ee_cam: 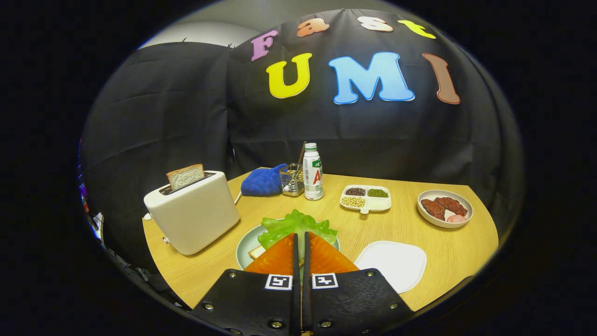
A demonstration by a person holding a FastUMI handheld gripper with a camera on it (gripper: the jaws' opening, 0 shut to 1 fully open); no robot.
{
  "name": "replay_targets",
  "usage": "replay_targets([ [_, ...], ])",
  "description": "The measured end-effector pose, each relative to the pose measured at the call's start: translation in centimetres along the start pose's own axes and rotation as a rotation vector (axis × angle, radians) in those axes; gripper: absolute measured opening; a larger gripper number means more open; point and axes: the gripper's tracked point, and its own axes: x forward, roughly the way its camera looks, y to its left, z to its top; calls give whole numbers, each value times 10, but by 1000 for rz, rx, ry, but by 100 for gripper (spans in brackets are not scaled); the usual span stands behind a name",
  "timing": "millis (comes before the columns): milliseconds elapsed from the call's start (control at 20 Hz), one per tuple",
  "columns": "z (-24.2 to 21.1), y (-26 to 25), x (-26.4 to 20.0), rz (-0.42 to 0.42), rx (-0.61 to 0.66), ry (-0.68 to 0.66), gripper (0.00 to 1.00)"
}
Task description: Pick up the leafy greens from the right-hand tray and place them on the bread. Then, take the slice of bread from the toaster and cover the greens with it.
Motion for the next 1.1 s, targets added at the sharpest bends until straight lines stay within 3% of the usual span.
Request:
replay_targets([
  [350, -13, 12, 28, 28, 49, 21, 1],
  [900, -47, 21, 50, -20, -32, 58, 1],
  [1100, -52, 16, 45, -75, -63, 60, 13],
])
